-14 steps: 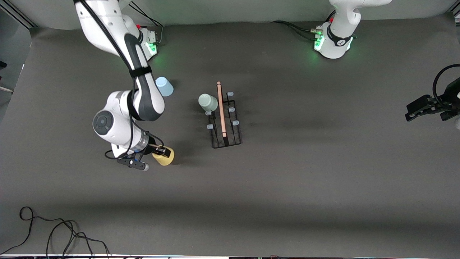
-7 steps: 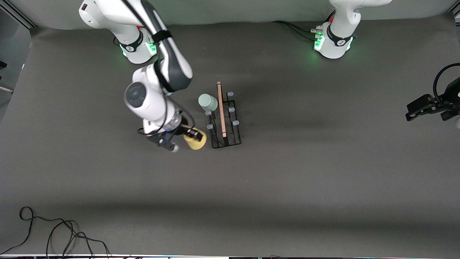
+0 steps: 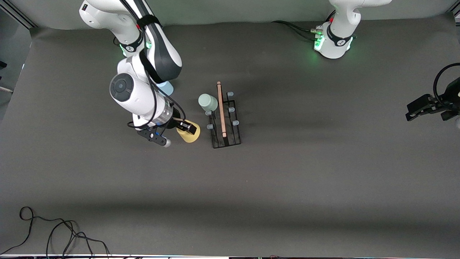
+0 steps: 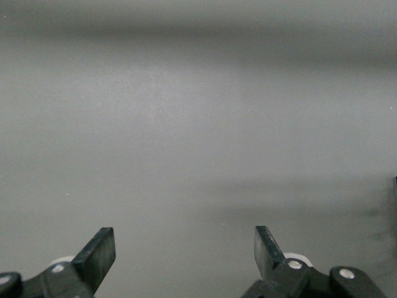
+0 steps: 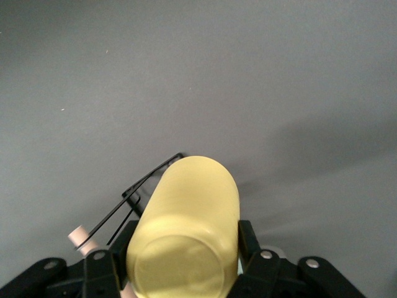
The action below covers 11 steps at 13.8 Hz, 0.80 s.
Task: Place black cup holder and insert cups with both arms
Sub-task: 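Lower the yellow cup onto a rack peg beside the green cup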
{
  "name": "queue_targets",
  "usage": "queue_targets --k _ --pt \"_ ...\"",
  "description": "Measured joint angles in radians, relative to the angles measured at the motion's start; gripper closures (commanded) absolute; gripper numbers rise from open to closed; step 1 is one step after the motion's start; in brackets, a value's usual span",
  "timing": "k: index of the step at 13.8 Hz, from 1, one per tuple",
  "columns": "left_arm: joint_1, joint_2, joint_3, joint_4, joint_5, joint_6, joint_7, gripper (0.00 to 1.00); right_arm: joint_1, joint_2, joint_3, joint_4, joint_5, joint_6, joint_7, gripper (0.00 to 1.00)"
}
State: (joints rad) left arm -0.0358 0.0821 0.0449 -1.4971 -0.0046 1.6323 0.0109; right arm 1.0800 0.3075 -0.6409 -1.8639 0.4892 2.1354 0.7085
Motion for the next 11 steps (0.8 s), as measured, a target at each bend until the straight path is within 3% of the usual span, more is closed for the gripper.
queue_targets --k 5,11 --pt "0.0 0.0 0.0 0.0 0.0 0.0 0.0 0.0 0.09 0.004 0.012 0.011 -0.006 0.004 0.146 1.0" --pt "0.0 0.0 0.0 0.0 0.0 0.0 0.0 0.0 0.112 0.074 0.017 0.011 -0.006 0.071 0.172 1.0"
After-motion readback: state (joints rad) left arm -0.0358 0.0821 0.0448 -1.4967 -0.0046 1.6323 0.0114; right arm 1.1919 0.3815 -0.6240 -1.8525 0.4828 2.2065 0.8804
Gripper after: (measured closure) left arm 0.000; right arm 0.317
